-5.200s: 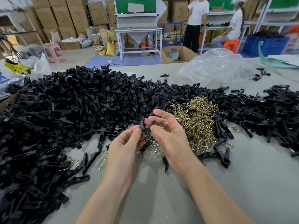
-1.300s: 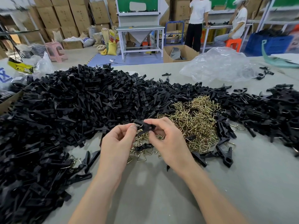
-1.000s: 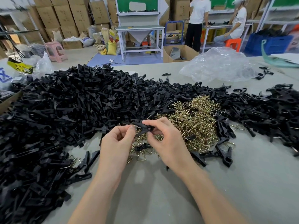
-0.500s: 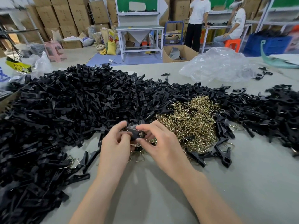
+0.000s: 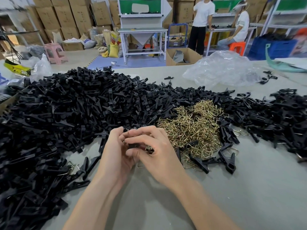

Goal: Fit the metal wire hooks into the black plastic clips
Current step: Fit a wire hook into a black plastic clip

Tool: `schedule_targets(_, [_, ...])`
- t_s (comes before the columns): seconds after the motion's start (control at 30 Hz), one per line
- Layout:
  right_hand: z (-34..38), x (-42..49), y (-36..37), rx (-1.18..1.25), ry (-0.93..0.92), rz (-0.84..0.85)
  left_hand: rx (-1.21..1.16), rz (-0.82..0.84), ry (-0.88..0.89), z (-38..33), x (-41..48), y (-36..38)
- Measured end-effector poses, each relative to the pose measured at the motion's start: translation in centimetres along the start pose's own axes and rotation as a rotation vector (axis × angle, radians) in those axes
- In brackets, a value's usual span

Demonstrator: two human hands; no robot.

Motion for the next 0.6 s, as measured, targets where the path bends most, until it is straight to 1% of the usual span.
schedule_targets(0.1, [0.1, -0.1, 0.5, -0.039, -0.017, 0.050, 0.002, -0.002, -0.037, 0.6, -0.3, 0.6])
schedule_targets(0.23, [-0.2, -0.2, 0.8, -0.046, -0.001, 0.140, -0.039, 0.046, -0.055, 0.7, -0.4, 1.1])
schedule_targets(0.37, [-0.4, -0.1, 0.8, -0.031, 0.033, 0.159, -0.057, 0.127, -0.112, 1.0, -0.4, 1.2])
schedule_targets(0.5, [-0.5, -0.1, 0.7, 0.007, 0.059, 0.171, -0.123, 0.266, -0.197, 1.0, -0.4, 1.4])
schedule_targets(0.6, [-0.5, -0.1, 0.7, 0.005, 0.050, 0.190, -0.145, 0.303, -0.209, 1.0, -0.2, 1.5])
Point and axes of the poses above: each hand's wrist, its own x-axis towards the middle knuckle, its own y-axis out of the palm, z = x × y, the point moved 6 cm from there along x, towards the middle knuckle, and after that the axes turned 10 degrees about x, right-handed, at the moved point
